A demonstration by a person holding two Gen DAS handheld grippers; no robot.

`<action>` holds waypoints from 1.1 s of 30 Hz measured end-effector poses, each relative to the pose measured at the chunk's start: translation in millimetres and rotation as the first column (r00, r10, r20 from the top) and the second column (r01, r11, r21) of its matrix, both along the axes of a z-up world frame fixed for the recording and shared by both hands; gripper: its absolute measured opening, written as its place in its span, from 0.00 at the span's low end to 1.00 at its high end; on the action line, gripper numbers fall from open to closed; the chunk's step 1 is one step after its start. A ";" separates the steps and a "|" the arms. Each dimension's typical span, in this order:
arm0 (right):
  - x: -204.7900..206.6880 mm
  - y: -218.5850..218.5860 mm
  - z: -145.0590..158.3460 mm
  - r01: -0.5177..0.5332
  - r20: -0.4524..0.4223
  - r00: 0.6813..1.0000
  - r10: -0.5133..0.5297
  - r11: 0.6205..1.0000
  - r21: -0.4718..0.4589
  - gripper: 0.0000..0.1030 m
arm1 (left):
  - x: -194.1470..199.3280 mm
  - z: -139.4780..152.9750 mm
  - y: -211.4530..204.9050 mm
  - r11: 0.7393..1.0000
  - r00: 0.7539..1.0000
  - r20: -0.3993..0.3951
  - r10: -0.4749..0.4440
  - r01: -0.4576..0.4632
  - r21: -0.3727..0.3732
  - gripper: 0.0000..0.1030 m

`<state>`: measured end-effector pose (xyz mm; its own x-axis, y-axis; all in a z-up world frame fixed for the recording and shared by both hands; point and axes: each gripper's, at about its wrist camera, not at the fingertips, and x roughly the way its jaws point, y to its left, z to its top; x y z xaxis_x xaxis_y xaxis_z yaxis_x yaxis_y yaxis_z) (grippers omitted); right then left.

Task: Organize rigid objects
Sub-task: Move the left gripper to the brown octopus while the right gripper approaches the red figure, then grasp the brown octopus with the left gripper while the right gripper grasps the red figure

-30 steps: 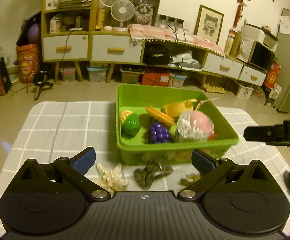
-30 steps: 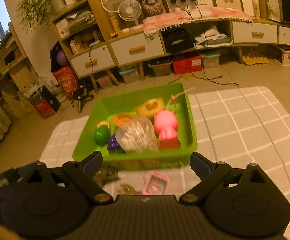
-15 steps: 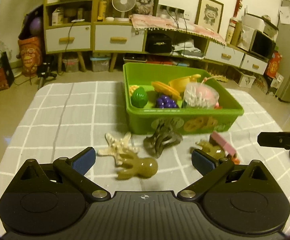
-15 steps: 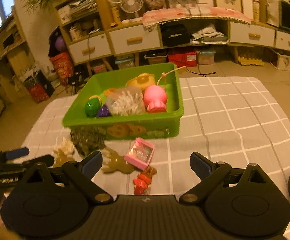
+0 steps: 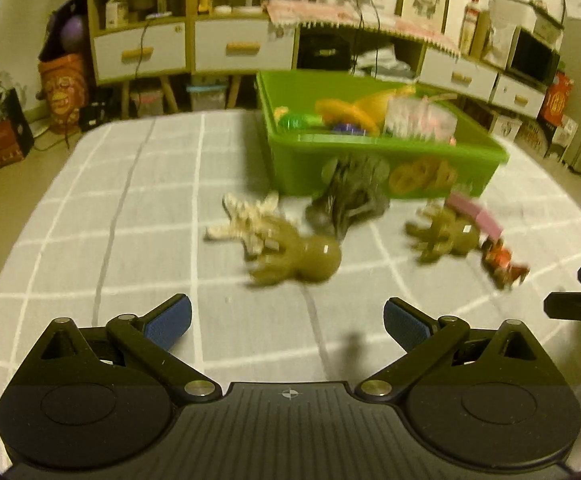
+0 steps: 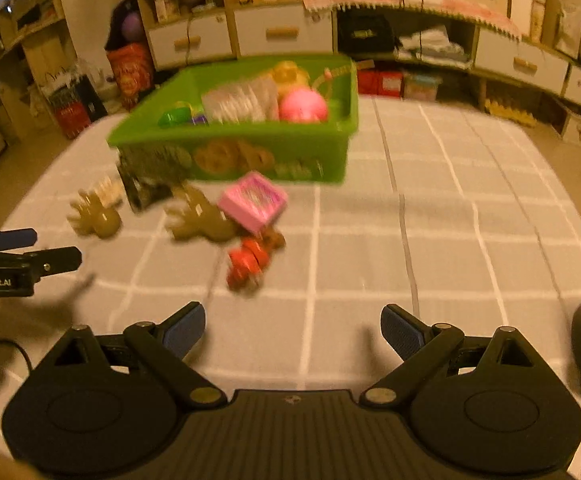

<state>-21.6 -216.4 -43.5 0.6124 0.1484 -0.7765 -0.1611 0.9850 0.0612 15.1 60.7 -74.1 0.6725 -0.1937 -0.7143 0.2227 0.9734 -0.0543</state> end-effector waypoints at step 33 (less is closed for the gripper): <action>21.1 33.4 -33.6 -0.006 0.098 0.995 0.012 0.998 -0.055 0.79 | 22.3 -24.4 -27.7 0.999 0.998 0.063 0.012 -0.014 0.043 0.99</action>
<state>-0.5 -182.9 -77.1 0.6850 0.1135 -0.7196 -0.1727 0.9849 -0.0090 37.4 33.0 -98.5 0.7185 -0.1541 -0.6782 0.2117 0.9773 0.0022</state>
